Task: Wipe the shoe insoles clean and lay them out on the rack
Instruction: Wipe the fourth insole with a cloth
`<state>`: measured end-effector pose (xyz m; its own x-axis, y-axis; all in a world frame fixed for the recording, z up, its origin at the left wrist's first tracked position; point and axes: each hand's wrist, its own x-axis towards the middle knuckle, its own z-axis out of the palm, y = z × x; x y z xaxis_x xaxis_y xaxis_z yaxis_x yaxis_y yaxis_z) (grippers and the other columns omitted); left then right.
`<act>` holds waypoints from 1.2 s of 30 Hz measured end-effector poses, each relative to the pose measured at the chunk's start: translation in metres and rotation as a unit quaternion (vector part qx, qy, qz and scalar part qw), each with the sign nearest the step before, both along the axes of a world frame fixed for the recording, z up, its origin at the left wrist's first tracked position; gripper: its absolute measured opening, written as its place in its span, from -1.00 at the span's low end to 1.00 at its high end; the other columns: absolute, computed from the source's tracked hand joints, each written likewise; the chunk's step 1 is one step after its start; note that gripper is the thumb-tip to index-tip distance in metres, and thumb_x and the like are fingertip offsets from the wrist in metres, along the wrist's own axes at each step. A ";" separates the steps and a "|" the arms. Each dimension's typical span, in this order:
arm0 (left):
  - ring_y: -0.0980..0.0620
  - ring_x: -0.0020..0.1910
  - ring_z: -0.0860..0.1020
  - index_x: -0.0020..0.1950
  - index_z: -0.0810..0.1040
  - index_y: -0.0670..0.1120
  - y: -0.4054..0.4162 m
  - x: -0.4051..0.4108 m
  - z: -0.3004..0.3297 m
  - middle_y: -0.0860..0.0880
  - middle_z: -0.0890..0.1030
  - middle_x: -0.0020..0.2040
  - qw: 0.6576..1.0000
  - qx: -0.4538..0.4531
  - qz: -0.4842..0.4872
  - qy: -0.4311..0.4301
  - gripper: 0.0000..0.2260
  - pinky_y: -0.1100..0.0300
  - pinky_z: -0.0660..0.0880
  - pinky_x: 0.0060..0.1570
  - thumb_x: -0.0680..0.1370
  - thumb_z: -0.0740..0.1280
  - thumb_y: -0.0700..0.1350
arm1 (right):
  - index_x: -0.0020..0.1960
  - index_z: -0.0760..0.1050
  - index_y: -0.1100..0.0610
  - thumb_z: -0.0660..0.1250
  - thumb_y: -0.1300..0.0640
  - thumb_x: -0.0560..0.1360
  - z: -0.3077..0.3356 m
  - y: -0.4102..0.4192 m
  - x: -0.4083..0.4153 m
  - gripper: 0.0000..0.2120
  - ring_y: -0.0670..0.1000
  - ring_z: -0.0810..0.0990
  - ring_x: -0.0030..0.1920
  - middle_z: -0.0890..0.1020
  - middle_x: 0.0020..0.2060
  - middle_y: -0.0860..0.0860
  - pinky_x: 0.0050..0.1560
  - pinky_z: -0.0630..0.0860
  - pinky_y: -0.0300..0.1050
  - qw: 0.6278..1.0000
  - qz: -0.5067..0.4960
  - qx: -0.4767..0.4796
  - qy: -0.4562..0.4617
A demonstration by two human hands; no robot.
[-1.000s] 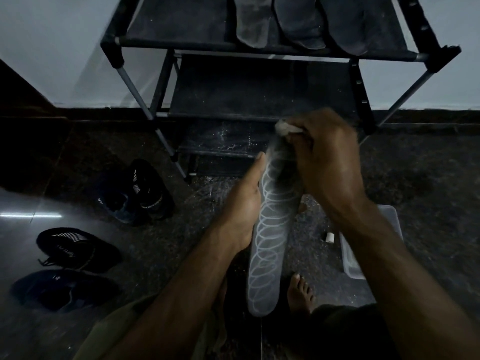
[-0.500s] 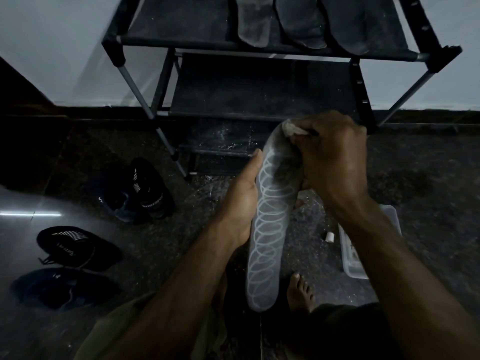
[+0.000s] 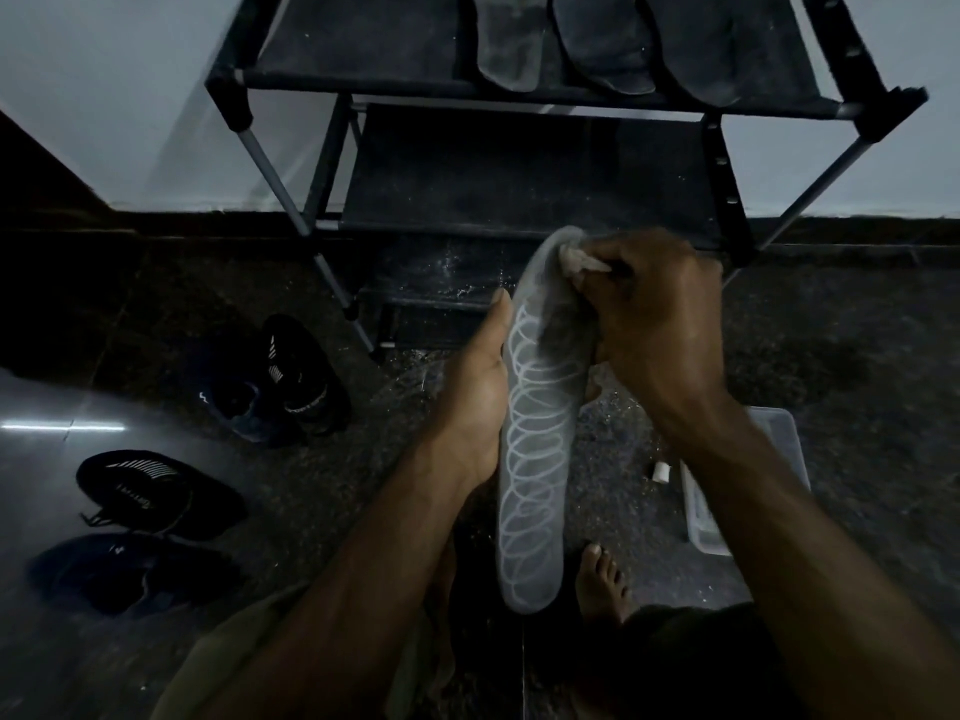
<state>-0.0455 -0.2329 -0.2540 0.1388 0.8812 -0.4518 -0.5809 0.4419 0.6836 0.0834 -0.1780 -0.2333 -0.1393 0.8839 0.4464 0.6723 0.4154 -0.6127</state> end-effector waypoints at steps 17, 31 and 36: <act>-0.10 0.19 0.57 0.36 0.48 -0.15 0.000 0.001 0.002 -0.16 0.61 0.22 1.000 0.001 0.012 -0.004 -0.51 0.09 0.56 0.12 0.67 0.01 0.14 | 0.05 0.63 0.16 0.36 0.10 0.56 0.000 -0.008 -0.012 -0.84 -0.07 0.61 -0.08 0.65 -0.07 0.02 -0.06 0.55 -0.24 0.999 -0.005 -0.032 0.034; -0.25 0.31 0.48 0.37 0.48 -0.18 0.000 0.006 0.004 -0.28 0.52 0.31 0.999 0.016 -0.005 0.042 -0.39 -0.12 0.46 0.26 0.52 0.17 0.24 | 0.11 0.64 0.11 0.35 0.19 0.54 -0.005 0.000 -0.004 -0.82 -0.02 0.59 0.00 0.66 -0.01 0.05 0.01 0.55 0.02 1.000 0.001 0.000 0.007; -0.13 0.37 0.45 0.47 0.35 -0.18 0.002 0.002 0.006 -0.22 0.46 0.39 0.999 0.036 0.024 0.001 -0.51 0.08 0.49 0.25 0.69 -0.01 0.10 | 0.12 0.64 0.14 0.35 0.19 0.54 -0.002 -0.015 -0.024 -0.82 -0.03 0.59 0.00 0.63 -0.02 0.03 0.04 0.55 -0.06 0.996 0.089 -0.007 0.020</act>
<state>-0.0432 -0.2310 -0.2481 0.0947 0.9170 -0.3874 -0.5985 0.3634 0.7140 0.0594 -0.1935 -0.2352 -0.2764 0.8528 0.4430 0.5645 0.5171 -0.6434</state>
